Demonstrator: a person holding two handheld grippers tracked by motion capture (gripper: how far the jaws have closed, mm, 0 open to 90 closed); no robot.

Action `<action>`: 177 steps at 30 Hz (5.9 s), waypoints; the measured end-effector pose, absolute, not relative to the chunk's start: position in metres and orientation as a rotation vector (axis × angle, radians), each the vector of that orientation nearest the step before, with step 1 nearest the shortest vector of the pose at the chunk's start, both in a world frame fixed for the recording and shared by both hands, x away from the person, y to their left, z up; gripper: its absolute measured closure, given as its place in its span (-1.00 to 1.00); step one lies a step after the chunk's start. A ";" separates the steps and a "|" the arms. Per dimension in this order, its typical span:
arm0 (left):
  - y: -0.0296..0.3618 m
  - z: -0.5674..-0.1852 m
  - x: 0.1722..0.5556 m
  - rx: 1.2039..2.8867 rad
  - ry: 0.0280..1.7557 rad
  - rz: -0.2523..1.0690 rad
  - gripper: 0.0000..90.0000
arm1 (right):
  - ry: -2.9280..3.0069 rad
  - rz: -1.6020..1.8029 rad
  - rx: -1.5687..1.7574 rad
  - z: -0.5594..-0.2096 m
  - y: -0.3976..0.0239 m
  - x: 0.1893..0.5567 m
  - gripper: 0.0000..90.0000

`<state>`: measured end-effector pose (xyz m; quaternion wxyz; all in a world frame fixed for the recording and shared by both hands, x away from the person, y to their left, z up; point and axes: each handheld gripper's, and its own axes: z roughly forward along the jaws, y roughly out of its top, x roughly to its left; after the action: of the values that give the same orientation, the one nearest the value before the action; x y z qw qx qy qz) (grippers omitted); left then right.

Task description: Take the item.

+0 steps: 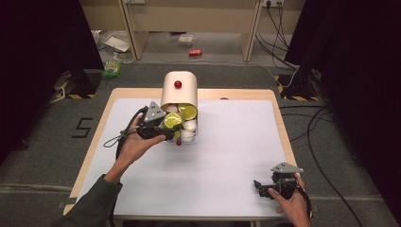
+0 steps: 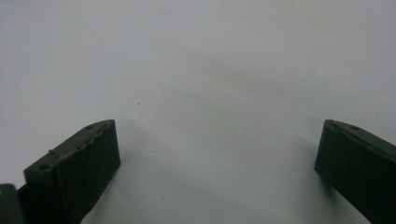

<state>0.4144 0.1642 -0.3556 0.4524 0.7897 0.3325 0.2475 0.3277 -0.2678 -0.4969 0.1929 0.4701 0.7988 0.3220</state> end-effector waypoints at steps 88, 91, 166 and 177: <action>0.294 -0.433 0.412 1.828 1.165 0.635 -0.15 | 2.244 0.898 1.322 -0.497 -0.268 0.328 -0.99; 0.296 -0.439 0.411 1.826 1.176 0.626 -0.15 | 2.244 0.899 1.321 -0.497 -0.268 0.328 -0.99; 0.305 -0.471 0.404 1.796 1.243 0.608 -0.57 | 2.244 0.899 1.321 -0.497 -0.268 0.327 -0.99; 0.292 -0.455 0.396 1.795 1.179 0.599 -0.62 | 2.244 0.899 1.322 -0.497 -0.268 0.328 -0.99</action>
<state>0.3964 0.2917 -0.4549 0.4405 0.7227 0.4748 0.2414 0.3275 -0.2678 -0.4966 0.1919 0.4707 0.7994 0.3204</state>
